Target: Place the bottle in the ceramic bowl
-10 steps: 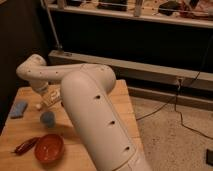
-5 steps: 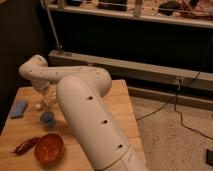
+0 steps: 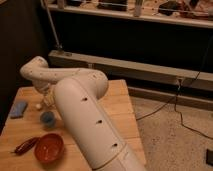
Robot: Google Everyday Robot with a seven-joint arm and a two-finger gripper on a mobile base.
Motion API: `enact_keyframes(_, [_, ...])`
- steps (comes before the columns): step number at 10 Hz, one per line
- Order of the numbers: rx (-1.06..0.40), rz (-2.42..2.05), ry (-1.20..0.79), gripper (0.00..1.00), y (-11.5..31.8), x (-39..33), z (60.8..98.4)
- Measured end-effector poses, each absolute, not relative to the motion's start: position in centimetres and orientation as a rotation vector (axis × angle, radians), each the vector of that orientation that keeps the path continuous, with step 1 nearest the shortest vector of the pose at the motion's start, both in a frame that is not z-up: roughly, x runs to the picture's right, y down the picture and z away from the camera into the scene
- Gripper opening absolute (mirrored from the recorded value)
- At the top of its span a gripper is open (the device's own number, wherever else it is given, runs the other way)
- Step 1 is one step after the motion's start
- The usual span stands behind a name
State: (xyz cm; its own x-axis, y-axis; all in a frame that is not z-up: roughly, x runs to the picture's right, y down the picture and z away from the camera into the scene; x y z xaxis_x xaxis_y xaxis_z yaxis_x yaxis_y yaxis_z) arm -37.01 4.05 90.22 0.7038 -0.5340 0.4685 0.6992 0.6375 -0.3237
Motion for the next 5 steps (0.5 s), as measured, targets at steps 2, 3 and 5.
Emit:
enact_keyframes(2, [-0.525, -0.714, -0.343, 0.65, 4.29, -36.89, 90.62])
enact_keyframes(3, [-0.532, -0.703, -0.338, 0.65, 4.4, -36.75, 90.97])
enact_keyframes(5, [-0.541, -0.69, -0.332, 0.65, 4.6, -36.62, 91.42])
